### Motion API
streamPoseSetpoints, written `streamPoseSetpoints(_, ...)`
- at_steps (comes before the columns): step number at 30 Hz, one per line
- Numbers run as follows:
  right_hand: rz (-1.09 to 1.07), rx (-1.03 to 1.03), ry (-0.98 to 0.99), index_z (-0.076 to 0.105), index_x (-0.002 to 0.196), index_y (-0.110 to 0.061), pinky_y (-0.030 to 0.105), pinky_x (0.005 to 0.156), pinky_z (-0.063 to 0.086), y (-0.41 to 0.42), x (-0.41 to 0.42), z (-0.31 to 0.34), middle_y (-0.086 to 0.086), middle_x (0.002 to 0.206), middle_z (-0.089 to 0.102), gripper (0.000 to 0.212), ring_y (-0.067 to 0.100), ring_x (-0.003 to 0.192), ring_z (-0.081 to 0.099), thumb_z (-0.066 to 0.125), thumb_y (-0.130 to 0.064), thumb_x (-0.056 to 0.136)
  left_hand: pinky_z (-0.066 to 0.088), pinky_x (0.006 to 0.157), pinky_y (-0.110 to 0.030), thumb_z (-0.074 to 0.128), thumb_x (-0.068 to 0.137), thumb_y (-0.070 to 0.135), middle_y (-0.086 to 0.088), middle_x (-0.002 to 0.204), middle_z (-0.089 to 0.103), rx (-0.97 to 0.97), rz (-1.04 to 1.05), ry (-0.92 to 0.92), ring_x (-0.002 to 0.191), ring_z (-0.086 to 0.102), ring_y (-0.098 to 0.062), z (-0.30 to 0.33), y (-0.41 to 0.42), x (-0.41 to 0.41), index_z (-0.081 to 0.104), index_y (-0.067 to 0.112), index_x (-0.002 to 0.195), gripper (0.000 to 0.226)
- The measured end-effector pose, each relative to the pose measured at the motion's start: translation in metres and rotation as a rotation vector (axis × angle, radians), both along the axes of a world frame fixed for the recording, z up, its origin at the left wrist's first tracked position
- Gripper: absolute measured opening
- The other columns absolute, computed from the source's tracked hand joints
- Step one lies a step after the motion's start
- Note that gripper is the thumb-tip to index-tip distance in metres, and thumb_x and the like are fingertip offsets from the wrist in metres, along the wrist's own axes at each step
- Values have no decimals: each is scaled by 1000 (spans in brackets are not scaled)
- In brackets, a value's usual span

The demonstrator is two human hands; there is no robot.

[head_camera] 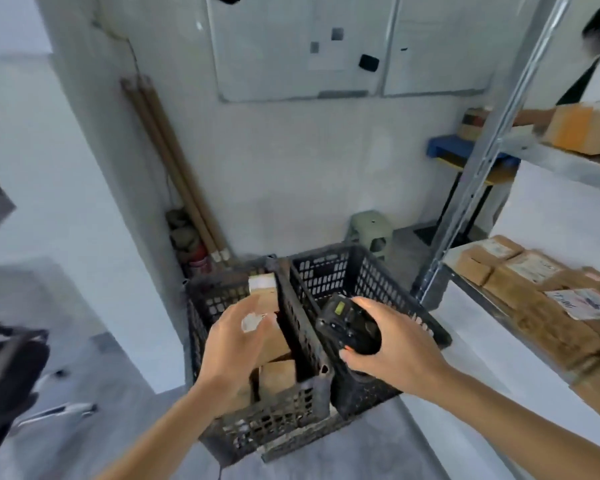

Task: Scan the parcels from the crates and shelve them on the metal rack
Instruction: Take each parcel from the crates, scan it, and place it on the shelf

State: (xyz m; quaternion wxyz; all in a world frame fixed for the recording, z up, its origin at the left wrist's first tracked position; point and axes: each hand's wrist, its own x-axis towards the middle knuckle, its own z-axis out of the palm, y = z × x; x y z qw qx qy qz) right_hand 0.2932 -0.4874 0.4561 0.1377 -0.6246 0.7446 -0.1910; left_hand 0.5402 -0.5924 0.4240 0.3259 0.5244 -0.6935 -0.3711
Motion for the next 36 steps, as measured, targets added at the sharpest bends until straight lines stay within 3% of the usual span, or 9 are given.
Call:
streamPoseSetpoints(5, 84, 42, -34, 38, 148, -42, 34, 92, 55, -78, 21, -33, -26, 133, 55, 83, 4, 118, 58, 68, -70, 76, 43, 115, -39, 64, 97, 43, 15, 144, 54, 34, 109, -19, 134, 50, -9, -35, -50, 18, 51, 29, 146, 53)
streamPoseSetpoints(8, 130, 84, -28, 37, 148, -41, 30, 90, 52, -126, 21, -54, -23, 137, 54, 82, 6, 120, 58, 71, -66, 78, 42, 114, -36, 65, 96, 42, 9, 148, 54, 90, 179, -20, 135, 49, -9, -56, -83, 16, 47, 27, 149, 58)
streamPoseSetpoints(13, 161, 168, -32, 36, 151, -37, 37, 93, 53, -200, 11, -95, -17, 141, 52, 87, 13, 123, 57, 70, -68, 78, 40, 109, -29, 63, 98, 41, 6, 150, 53, 141, 229, -60, 134, 49, -10, -88, -136, 2, 45, 25, 152, 59)
streamPoseSetpoints(21, 114, 283, -84, 51, 129, -38, 41, 83, 57, -277, 10, -150, -18, 114, 60, 68, 14, 102, 62, 72, -68, 71, 42, 106, -27, 62, 99, 39, 3, 148, 55, 219, 282, -91, 132, 52, -12, -135, -199, -6, 46, 23, 150, 57)
streamPoseSetpoints(31, 29, 364, -99, 53, 120, -36, 37, 80, 57, -346, 27, -201, -17, 105, 63, 61, 14, 97, 65, 77, -63, 72, 46, 111, -41, 61, 100, 37, 1, 143, 59, 278, 177, -120, 130, 55, -16, -207, -286, -12, 50, 18, 148, 53)
streamPoseSetpoints(36, -35, 417, -85, 54, 118, -35, 37, 79, 56, -375, 37, -221, -15, 106, 65, 60, 15, 95, 66, 76, -65, 71, 48, 107, -38, 61, 100, 38, 2, 137, 63, 358, 112, -116, 126, 58, -15, -239, -322, -15, 53, 18, 145, 51)
